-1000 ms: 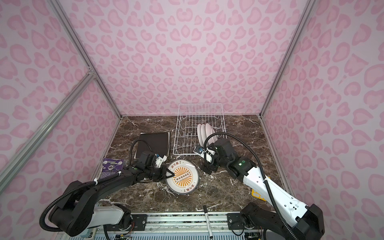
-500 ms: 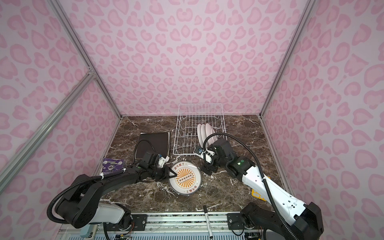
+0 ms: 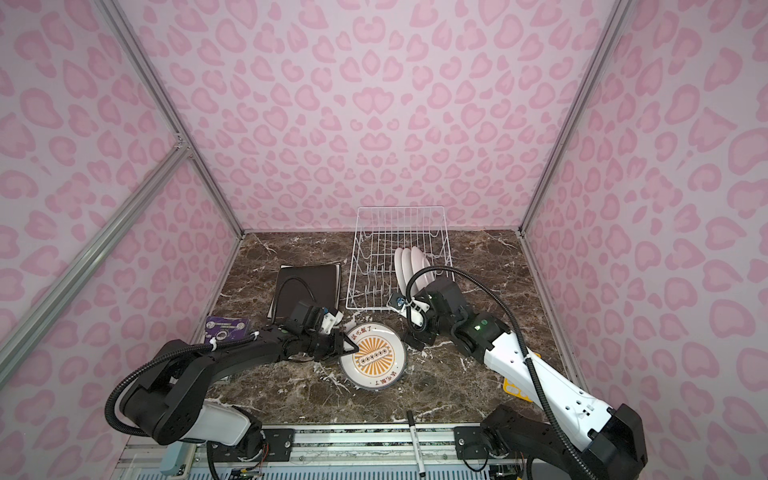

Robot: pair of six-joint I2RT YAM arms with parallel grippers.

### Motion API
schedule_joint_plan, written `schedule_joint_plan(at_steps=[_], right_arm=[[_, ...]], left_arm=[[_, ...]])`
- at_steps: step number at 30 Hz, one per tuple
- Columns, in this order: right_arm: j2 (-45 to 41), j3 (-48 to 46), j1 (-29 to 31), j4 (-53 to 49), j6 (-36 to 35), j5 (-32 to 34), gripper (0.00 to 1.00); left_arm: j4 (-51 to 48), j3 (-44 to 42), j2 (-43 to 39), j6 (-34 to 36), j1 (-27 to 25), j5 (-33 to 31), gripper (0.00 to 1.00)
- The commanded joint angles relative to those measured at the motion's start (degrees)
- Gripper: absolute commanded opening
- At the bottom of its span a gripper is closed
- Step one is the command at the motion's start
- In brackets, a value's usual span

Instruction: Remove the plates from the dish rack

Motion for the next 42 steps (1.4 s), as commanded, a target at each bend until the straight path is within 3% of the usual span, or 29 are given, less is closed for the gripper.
schedule_joint_plan(at_steps=[1, 9, 24, 32, 42], right_arm=[[0.3, -0.4, 0.1, 0.5, -0.3, 0.3, 0.99], [0.1, -0.1, 0.3, 0.6, -0.5, 1.0, 0.99], [0.5, -0.2, 0.6, 0.5, -0.9, 1.6, 0.99], [1.1, -0.2, 0.6, 0.5, -1.2, 1.6, 0.99], [0.8, -0.3, 0.6, 1.0, -2.0, 2.0, 0.99]], left_arm=[[-1.2, 1.5, 0.3, 1.2, -0.5, -0.4, 0.46], [-7.4, 4.1, 1.0, 4.9, -0.7, -0.8, 0.51], [-8.7, 6.5, 3.5, 5.8, -1.9, -2.0, 0.57], [-13.2, 8.4, 3.3, 7.0, -2.2, -5.9, 0.71], [-17.9, 10.8, 1.0, 7.8, -2.2, -9.7, 0.74]])
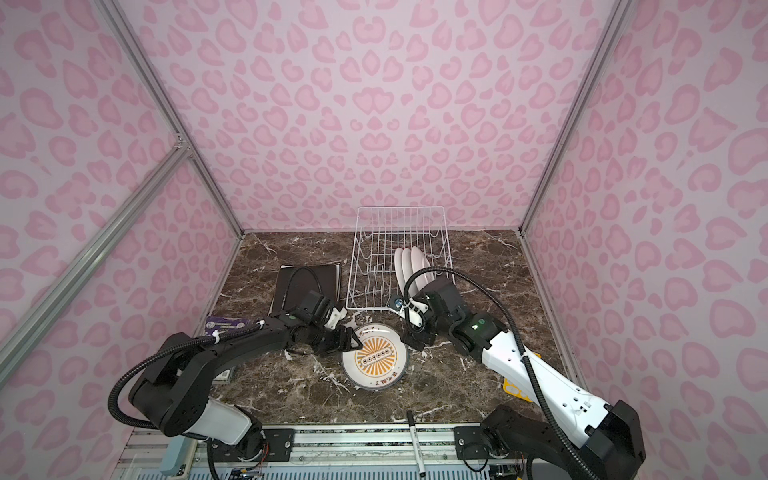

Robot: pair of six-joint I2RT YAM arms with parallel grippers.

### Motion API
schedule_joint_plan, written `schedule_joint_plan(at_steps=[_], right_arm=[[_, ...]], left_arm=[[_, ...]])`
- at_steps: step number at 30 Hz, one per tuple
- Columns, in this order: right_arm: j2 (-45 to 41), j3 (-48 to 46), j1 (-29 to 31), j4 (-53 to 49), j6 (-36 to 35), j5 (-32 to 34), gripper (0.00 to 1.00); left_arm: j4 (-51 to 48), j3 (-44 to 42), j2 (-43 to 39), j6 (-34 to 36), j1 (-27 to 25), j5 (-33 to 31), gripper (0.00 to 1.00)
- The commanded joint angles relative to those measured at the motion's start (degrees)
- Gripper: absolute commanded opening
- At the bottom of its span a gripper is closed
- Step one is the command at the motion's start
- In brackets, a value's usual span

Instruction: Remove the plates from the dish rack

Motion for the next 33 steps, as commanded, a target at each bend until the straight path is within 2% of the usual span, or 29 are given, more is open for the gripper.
schedule_joint_plan(at_steps=[1, 12, 20, 28, 33], right_arm=[[-0.1, -0.2, 0.1, 1.3, -0.4, 0.4, 0.99], [-2.7, -2.3, 0.1, 3.7, 0.1, 2.2, 0.99], [-5.5, -4.0, 0.0, 6.1, 1.4, 3.7, 0.99], [-6.9, -4.7, -1.2, 7.3, 5.3, 3.6, 0.98], [-7.9, -4.5, -4.3, 7.6, 10.0, 0.4, 0.99]], left_arm=[[-3.0, 1.6, -1.5, 1.1, -0.1, -2.4, 0.74], [-11.2, 8.2, -7.3, 4.0, 0.0, -6.6, 0.75], [-15.5, 18.0, -9.3, 6.9, 0.0, -7.9, 0.75], [-14.4, 29.7, -5.0, 8.6, 0.0, -5.8, 0.74], [-11.7, 35.4, -0.5, 7.7, 0.0, -2.7, 0.72]])
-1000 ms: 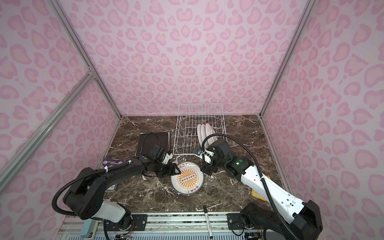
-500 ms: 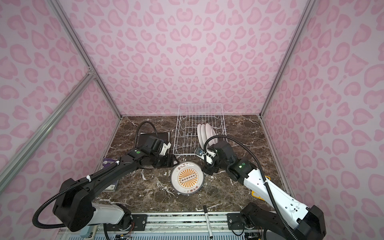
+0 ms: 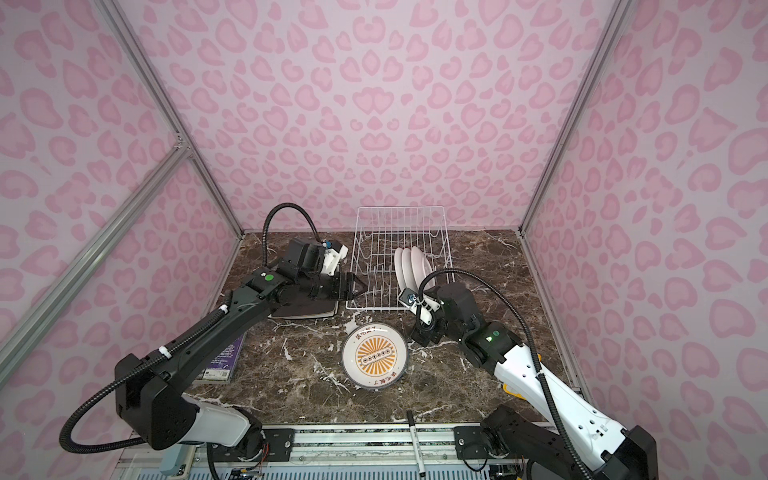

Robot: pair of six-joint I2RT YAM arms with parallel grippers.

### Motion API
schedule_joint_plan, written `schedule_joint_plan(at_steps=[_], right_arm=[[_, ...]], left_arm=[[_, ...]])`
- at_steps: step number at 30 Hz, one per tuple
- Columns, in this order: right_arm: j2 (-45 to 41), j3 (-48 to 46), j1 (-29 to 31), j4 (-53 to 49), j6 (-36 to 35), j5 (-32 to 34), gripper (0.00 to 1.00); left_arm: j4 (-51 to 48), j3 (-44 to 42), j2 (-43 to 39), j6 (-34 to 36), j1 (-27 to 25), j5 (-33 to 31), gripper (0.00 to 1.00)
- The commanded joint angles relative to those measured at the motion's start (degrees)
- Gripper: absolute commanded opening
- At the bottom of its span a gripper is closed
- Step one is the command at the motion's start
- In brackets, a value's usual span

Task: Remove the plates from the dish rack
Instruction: 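Move the left gripper up to the white plates in the rack, then close the left gripper on the rim of the nearest white plate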

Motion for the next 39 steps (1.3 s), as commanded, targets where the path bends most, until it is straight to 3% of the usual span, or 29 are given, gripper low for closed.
schedule_joint_plan(at_steps=[1, 14, 22, 39], right_arm=[[-0.6, -0.3, -1.6, 2.0, 4.8, -3.0, 0.99], [-1.6, 0.2, -9.2, 3.0, 13.6, -8.2, 0.98], [-2.5, -1.8, -9.5, 5.0, 14.2, -6.1, 0.98], [-4.6, -5.7, -9.6, 9.0, 12.3, -3.3, 0.98]], left_arm=[[3.8, 2.8, 2.3, -0.2, 0.0, 2.7, 0.72], [8.3, 15.4, 16.3, -1.9, -1.1, 4.3, 0.58], [5.7, 21.9, 24.1, -1.3, -2.4, 4.4, 0.46], [6.3, 25.7, 31.8, -2.8, -2.9, 2.5, 0.38]])
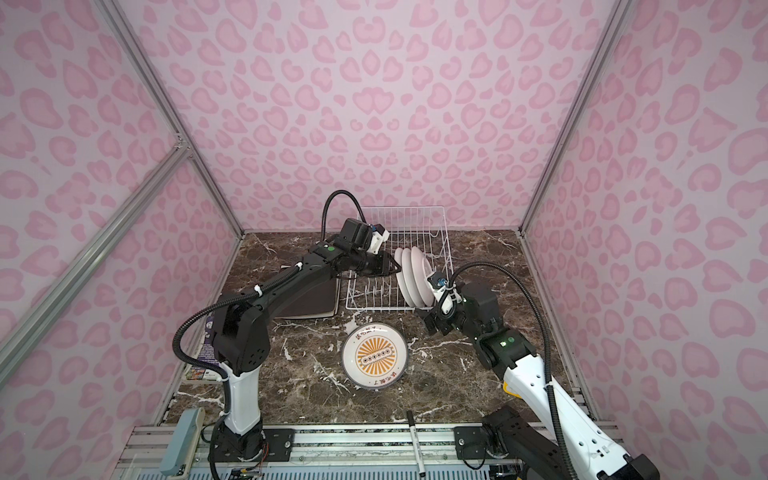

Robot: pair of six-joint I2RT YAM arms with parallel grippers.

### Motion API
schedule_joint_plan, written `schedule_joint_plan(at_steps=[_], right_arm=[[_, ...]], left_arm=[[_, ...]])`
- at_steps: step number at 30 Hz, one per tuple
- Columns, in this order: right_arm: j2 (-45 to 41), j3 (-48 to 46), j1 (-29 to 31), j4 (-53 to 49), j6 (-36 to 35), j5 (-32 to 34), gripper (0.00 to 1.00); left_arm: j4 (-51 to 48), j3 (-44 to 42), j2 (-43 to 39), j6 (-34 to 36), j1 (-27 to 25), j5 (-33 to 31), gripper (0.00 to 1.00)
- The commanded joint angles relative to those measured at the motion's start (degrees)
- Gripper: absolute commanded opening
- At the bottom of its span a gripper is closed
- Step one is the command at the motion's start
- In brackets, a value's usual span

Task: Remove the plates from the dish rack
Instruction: 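Close the left gripper on the rim of the nearest white plate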

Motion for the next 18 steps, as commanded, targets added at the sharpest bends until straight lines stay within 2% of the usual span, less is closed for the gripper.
schedule_joint_plan(at_steps=[1, 18], right_arm=[[0.0, -0.7, 0.0, 1.7, -0.5, 0.7, 0.98], [0.2, -1.1, 0.0, 1.9, -0.3, 1.9, 0.98]], left_arm=[[0.3, 1.5, 1.1, -1.0, 0.0, -0.5, 0.34], [3.2, 2.3, 4.7, -5.2, -1.2, 0.3, 0.31]])
